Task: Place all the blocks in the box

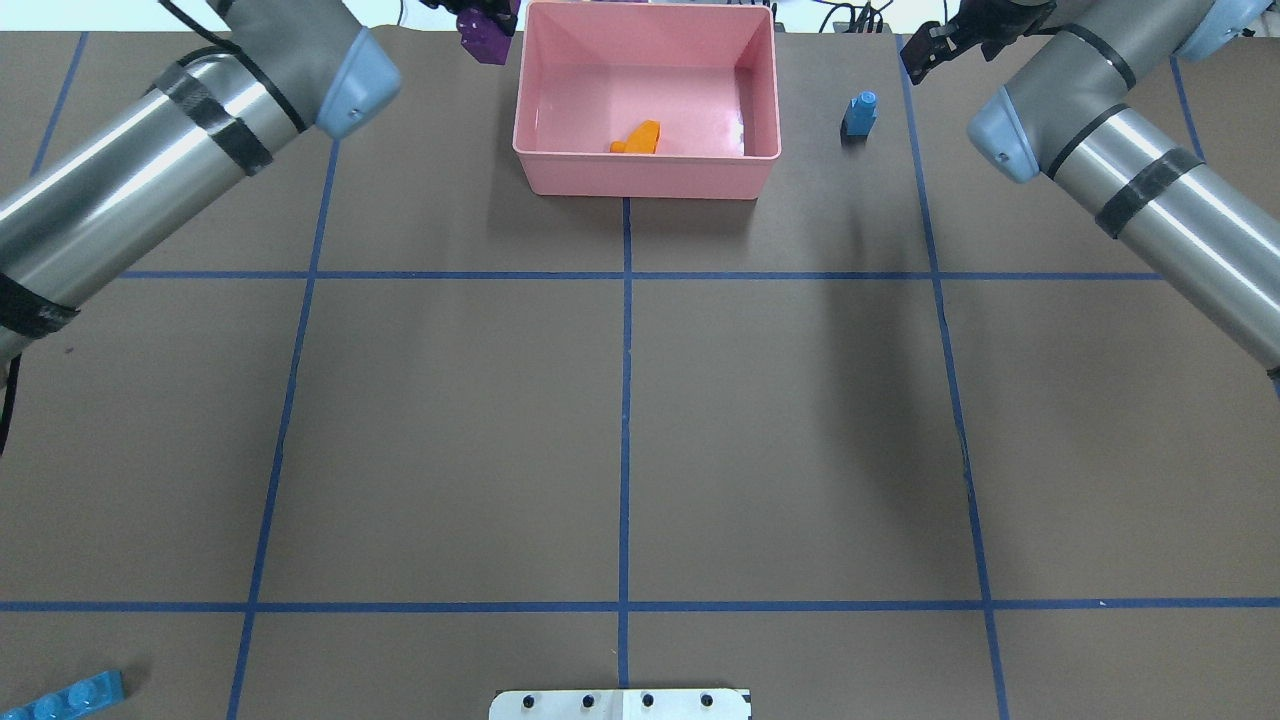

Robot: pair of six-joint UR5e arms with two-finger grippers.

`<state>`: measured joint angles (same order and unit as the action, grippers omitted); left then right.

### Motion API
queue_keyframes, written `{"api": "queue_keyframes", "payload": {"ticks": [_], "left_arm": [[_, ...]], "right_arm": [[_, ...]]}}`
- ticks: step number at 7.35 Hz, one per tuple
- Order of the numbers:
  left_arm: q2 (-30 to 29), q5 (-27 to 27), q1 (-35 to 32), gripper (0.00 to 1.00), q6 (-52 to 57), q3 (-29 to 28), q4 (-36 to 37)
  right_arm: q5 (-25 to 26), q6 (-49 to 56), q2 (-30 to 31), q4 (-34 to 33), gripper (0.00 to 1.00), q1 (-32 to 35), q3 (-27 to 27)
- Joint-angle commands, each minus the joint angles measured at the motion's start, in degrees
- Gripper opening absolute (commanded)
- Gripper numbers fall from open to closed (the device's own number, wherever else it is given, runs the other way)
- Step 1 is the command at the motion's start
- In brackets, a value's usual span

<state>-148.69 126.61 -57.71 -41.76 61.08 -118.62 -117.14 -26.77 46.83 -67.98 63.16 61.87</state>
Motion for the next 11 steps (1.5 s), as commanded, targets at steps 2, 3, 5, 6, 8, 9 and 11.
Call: {"api": "queue_keyframes", "payload": {"ticks": [2, 3, 5, 6, 8, 9, 11], "left_arm": [[-3.62, -9.86, 4.34, 0.0, -1.48, -5.7, -3.1], [-5.02, -12.16, 5.14, 0.0, -1.66, -8.15, -4.41], [-5.47, -14.98, 6.28, 0.0, -1.66, -10.72, -7.14], [-5.65, -16.73, 6.99, 0.0, -1.74, -11.07, -7.24], [-7.75, -19.63, 8.48, 0.0, -3.5, -13.09, -7.32], [-7.76, -21.22, 9.27, 0.0, -3.5, -13.1, -7.32], [-7.85, -21.41, 9.63, 0.0, -3.5, -13.1, -7.32]], "right_arm": [[0.42, -14.32, -7.51, 10.38, 1.0, -1.1, -15.85], [1.63, -16.54, -9.8, 11.45, 1.0, -2.32, -19.21], [3.92, -18.58, -11.66, 11.64, 0.99, -5.31, -21.7], [5.85, -18.58, -13.15, 13.47, 0.99, -6.46, -25.45], [8.32, -18.58, -13.6, 18.58, 0.98, -7.52, -31.28], [9.11, -18.58, -14.13, 18.58, 0.96, -7.61, -31.81], [10.52, -18.58, -15.01, 18.76, 0.54, -8.22, -32.87]]}}
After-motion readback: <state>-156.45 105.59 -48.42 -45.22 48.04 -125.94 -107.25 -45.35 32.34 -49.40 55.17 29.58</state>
